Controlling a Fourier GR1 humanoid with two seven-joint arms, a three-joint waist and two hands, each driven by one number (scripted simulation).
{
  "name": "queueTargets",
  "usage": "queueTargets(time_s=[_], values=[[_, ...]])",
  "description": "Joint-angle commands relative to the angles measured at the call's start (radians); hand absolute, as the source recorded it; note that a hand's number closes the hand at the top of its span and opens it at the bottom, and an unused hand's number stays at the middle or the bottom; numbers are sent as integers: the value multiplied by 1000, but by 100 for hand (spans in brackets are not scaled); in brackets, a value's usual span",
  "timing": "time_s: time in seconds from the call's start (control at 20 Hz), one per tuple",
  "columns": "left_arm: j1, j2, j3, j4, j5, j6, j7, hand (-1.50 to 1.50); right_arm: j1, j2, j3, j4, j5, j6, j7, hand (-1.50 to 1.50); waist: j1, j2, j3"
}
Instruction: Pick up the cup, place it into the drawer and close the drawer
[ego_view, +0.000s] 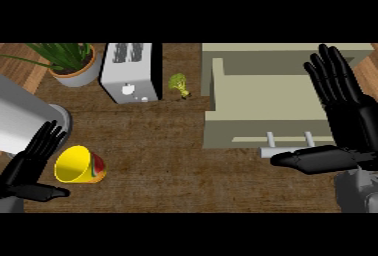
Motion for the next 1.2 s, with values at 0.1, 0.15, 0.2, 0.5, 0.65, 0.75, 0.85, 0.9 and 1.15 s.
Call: queueTargets(time_s=[0.1, 0.15, 0.2, 0.5, 0.65, 0.75, 0.85, 0.9, 1.15], values=[[-64, 29, -15, 282, -100, 6, -251, -150, -19, -44, -47, -14, -61, 40, 39, -150, -14, 7, -8], [-108, 13, -30, 310, -113, 32, -241, -150, -35, -18, -22, 11, -23, 16, 10, -150, -12, 8, -7], [-111, -1, -29, 334, -111, 45, -258, -150, -45, -8, -8, 9, -18, 8, 22, -150, -16, 10, -9], [-146, 12, -41, 468, -143, 59, -397, -150, -36, -19, -38, 27, -52, 32, 7, -150, -18, 12, -9], [-156, 16, -37, 488, -133, 40, -420, -150, -19, -29, -31, -42, -56, 32, 49, -150, -26, 11, -11], [-177, -10, -55, 501, -149, 60, -425, -150, -69, -34, -47, 53, -44, 33, 8, -150, -13, 13, -9], [-217, 19, -44, 530, -144, 58, -408, -150, -65, -18, -23, 11, -34, 16, 37, -150, -19, 12, -10], [-189, 2, -51, 528, -151, 65, -442, -150, 6, -41, -48, -31, -69, 51, 34, -150, -31, 12, -10], [-218, -40, -67, 548, -168, 111, -473, -150, -40, -43, -55, 19, -54, 43, 18, -150, -25, 15, -11]])
